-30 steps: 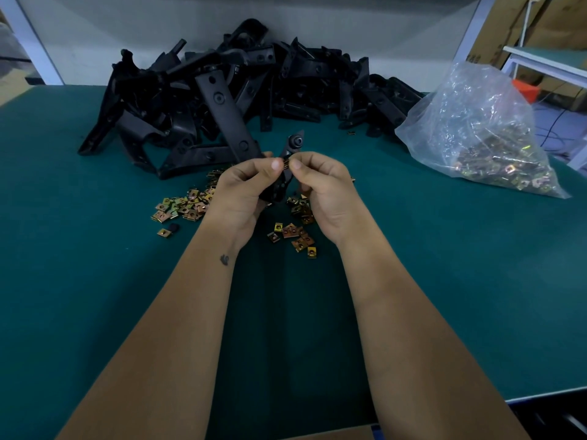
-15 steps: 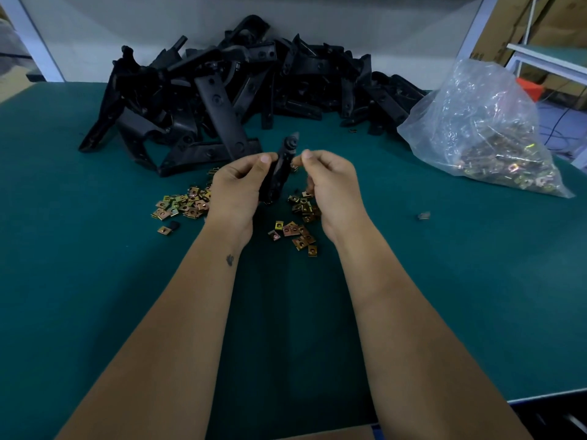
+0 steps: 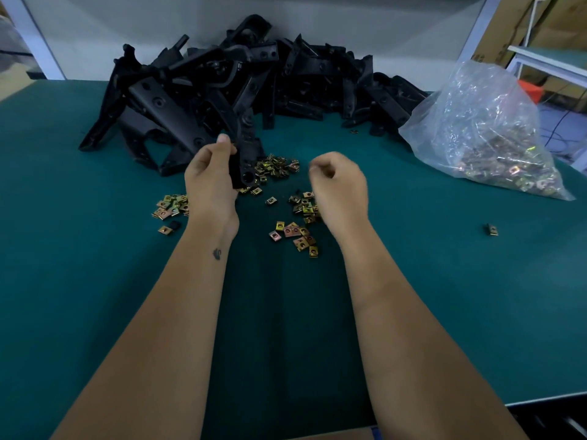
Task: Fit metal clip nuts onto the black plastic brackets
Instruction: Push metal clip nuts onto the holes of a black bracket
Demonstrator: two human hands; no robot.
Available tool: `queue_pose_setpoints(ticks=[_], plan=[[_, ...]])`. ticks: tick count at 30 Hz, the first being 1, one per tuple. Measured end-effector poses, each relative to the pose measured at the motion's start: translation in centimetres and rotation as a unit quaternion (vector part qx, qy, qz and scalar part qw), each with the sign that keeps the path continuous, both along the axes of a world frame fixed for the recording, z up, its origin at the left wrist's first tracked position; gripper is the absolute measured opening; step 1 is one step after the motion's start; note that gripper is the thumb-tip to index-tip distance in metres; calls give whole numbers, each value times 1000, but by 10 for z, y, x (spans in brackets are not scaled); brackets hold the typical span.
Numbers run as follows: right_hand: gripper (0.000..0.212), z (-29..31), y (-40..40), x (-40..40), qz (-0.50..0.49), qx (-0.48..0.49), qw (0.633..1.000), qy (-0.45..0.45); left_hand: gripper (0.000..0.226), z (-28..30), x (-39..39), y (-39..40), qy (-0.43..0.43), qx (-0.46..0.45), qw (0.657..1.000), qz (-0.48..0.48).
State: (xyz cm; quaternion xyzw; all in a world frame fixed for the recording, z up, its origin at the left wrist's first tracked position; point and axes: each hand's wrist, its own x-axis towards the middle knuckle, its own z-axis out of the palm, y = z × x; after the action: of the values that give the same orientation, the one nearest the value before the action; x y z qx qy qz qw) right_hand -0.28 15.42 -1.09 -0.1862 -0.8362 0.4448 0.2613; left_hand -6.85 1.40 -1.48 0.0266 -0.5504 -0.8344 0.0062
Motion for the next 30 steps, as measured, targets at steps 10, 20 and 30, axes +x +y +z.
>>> queue_pose_setpoints(ticks=[10, 20, 30], plan=[[18, -15, -22, -9, 117, 299, 941, -104, 36, -4, 0, 2, 28, -17, 999, -21], [10, -2, -14, -5, 59, -134, 987, 59, 18, -2, 6, 2, 34, 36, 997, -64], [28, 0, -9, -6, 174, -405, 884, 156, 25, 1, 14, 9, 4, 113, 976, -187]])
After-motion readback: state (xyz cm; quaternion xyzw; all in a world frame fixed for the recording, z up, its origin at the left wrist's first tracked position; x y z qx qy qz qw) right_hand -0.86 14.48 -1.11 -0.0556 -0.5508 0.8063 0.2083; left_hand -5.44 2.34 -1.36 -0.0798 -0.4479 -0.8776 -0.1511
